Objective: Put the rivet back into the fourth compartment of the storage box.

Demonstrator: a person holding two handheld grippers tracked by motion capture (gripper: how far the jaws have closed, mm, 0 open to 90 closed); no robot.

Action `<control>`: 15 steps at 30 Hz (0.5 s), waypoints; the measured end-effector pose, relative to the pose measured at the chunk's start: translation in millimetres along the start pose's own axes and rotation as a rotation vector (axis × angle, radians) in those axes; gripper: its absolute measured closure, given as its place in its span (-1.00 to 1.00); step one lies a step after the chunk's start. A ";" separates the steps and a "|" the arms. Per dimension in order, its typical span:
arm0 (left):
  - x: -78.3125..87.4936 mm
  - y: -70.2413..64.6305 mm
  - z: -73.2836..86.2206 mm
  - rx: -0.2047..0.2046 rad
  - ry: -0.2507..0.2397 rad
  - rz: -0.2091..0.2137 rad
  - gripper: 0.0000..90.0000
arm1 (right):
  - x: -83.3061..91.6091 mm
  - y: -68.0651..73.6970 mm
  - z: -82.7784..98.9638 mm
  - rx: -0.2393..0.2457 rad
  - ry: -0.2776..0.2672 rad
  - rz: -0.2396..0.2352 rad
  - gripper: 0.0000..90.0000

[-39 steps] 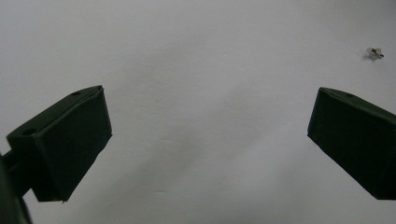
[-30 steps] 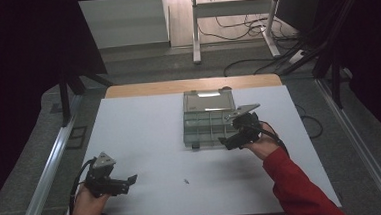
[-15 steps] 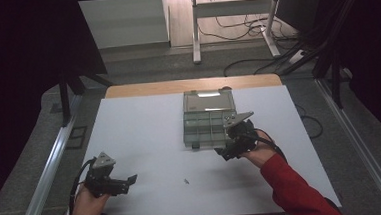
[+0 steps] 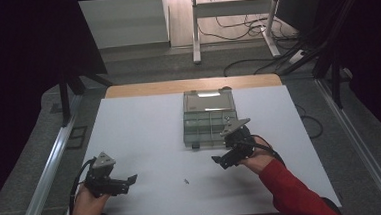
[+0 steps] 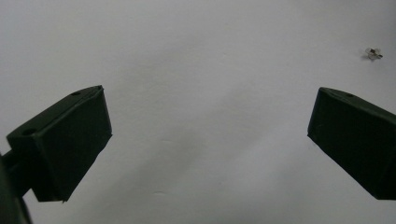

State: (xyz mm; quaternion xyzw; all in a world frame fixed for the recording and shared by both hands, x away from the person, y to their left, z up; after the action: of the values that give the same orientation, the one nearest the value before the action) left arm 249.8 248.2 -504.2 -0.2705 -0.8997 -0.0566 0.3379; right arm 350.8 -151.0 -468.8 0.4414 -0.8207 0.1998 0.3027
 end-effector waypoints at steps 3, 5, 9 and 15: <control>0.0 0.1 0.0 0.001 0.000 0.000 -1.00 | -2.0 6.0 -0.5 0.000 0.005 -0.014 -1.00; -0.1 0.0 0.0 0.000 0.001 0.000 -1.00 | -4.3 9.6 -0.6 0.004 0.010 -0.035 -1.00; -0.1 0.1 0.1 0.001 0.001 0.001 -1.00 | -9.6 17.0 -1.5 0.009 0.027 -0.058 -0.99; -0.5 0.0 0.0 0.000 0.003 0.000 -1.00 | -19.4 31.0 -2.9 0.008 0.063 -0.091 -0.98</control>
State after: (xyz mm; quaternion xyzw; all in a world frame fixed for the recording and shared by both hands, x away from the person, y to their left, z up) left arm 250.0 248.1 -504.5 -0.2704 -0.8992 -0.0570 0.3391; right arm 333.8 -121.1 -481.6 0.4727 -0.7892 0.2028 0.3356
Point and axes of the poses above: each handheld gripper's, and its own axes: x roughly backward along the jaws, z roughly out of its underside, y roughly to its left, the point moved 1 cm from there along -x, roughly forward along the jaws, and after that the axes turned 8 degrees about -y, right-handed, at the moved point
